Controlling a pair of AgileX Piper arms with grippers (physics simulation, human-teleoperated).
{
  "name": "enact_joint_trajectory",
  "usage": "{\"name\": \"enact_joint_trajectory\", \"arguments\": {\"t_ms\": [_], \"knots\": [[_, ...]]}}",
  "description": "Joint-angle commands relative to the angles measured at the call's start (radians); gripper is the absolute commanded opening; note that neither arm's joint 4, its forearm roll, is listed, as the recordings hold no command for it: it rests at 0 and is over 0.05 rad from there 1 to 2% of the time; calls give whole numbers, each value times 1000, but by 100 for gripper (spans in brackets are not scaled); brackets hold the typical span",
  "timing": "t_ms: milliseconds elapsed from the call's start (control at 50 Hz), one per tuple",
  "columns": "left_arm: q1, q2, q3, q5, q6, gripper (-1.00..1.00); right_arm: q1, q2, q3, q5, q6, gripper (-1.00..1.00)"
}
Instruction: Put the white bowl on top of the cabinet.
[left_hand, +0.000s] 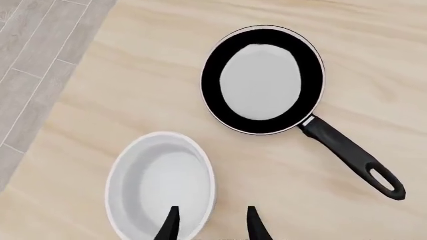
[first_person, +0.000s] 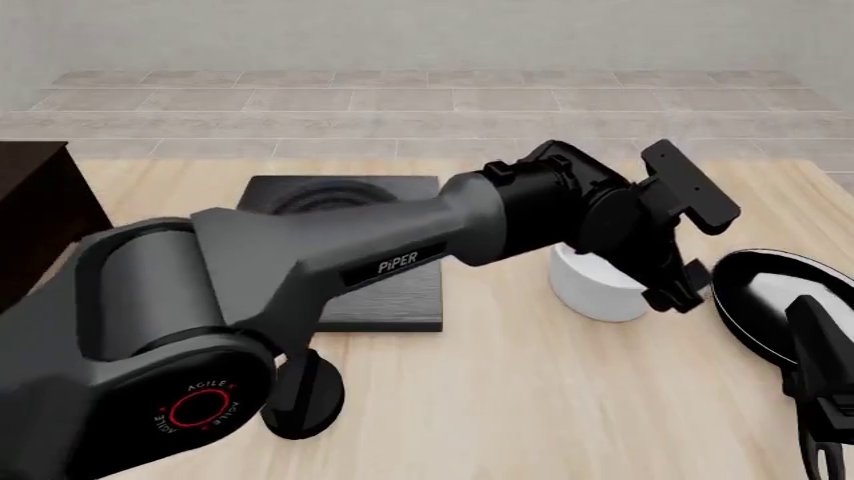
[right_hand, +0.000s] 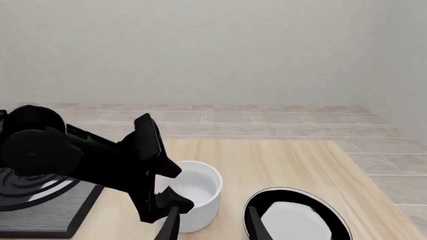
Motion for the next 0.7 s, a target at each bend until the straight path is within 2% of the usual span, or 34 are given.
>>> {"name": "enact_joint_trajectory", "arguments": {"t_ms": [20, 600, 700], "knots": [[4, 53, -34, 37, 35, 100, 0, 0, 0, 0, 0, 100], [38, 138, -122, 114, 50, 100, 0, 0, 0, 0, 0, 100], [38, 165, -166, 138, 44, 100, 0, 0, 0, 0, 0, 100]]}}
